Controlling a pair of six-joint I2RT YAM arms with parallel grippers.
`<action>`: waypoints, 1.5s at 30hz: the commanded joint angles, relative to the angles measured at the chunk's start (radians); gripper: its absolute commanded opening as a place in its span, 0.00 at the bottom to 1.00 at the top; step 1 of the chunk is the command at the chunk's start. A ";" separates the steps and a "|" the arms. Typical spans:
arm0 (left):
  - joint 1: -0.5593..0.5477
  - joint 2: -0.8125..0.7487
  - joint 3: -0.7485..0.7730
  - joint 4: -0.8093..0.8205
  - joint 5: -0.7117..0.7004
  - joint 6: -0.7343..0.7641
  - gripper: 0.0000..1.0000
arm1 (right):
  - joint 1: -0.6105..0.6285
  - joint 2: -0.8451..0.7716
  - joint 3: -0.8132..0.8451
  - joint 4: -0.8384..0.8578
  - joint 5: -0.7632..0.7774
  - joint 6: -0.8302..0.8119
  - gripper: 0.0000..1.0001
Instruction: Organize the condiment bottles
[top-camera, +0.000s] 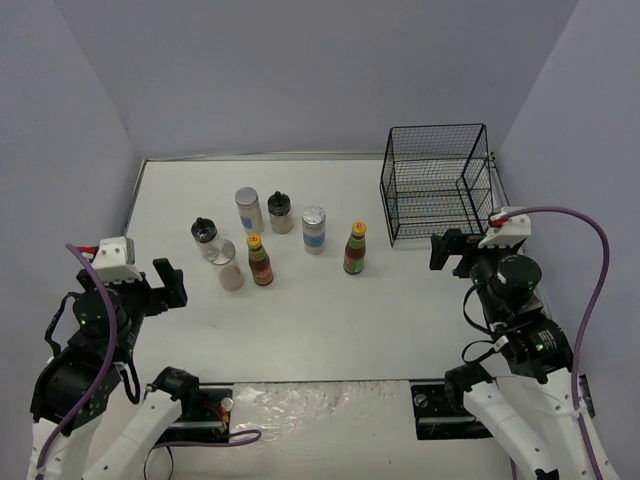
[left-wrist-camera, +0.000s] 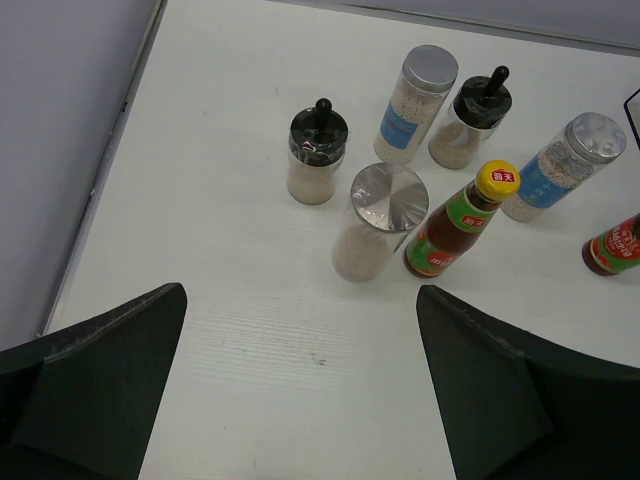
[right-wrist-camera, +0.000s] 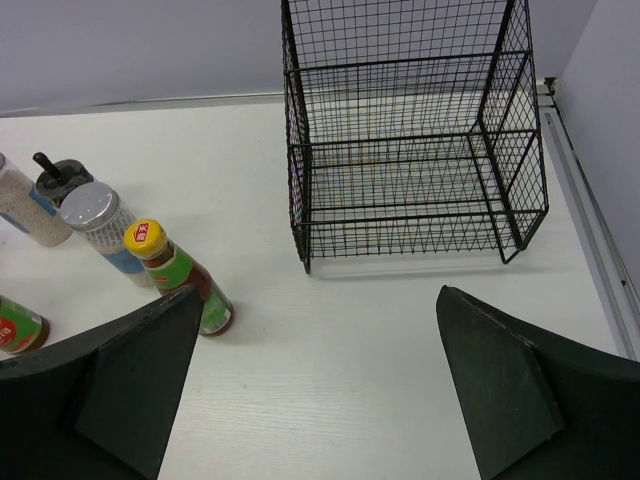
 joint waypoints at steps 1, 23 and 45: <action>-0.005 0.027 0.013 0.054 0.002 -0.014 0.97 | -0.003 0.059 0.016 0.066 0.037 0.019 1.00; -0.003 -0.008 0.060 -0.032 -0.035 0.007 0.97 | 0.141 0.566 0.148 0.285 -0.274 -0.146 1.00; -0.004 -0.016 0.067 -0.069 -0.051 0.006 0.97 | 0.228 0.858 0.027 0.623 -0.311 -0.136 0.81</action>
